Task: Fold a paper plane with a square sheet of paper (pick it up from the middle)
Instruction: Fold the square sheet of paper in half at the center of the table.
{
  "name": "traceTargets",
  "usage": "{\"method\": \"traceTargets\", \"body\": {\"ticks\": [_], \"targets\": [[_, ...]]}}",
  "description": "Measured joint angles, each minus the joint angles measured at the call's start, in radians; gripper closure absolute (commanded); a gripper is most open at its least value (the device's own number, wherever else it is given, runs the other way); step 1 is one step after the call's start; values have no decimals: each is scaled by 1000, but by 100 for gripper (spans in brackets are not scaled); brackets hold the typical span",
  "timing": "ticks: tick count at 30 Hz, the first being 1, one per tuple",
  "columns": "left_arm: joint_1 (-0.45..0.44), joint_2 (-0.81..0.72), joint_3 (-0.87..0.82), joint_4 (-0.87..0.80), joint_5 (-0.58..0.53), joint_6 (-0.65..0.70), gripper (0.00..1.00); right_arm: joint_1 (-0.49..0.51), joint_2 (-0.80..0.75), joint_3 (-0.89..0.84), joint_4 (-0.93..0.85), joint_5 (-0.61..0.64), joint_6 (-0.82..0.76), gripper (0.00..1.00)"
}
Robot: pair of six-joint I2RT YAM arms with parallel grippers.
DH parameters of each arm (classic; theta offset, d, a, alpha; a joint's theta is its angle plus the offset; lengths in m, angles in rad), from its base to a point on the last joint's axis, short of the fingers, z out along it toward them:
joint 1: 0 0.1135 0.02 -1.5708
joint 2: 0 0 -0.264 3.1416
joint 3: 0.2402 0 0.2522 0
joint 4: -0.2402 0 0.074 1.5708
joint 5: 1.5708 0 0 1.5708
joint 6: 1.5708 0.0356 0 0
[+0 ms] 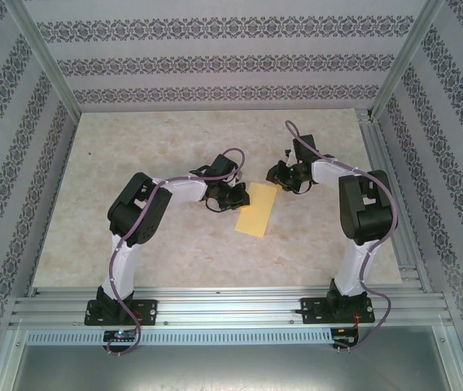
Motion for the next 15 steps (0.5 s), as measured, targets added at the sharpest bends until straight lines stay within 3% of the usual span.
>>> {"method": "traceTargets", "body": {"ticks": [9, 15], "targets": [[0, 0, 0, 0, 1, 0, 99, -6, 26, -6, -3, 7, -3, 70], [0, 0, 0, 0, 1, 0, 99, -6, -92, -25, -27, 9, 2, 70]]}}
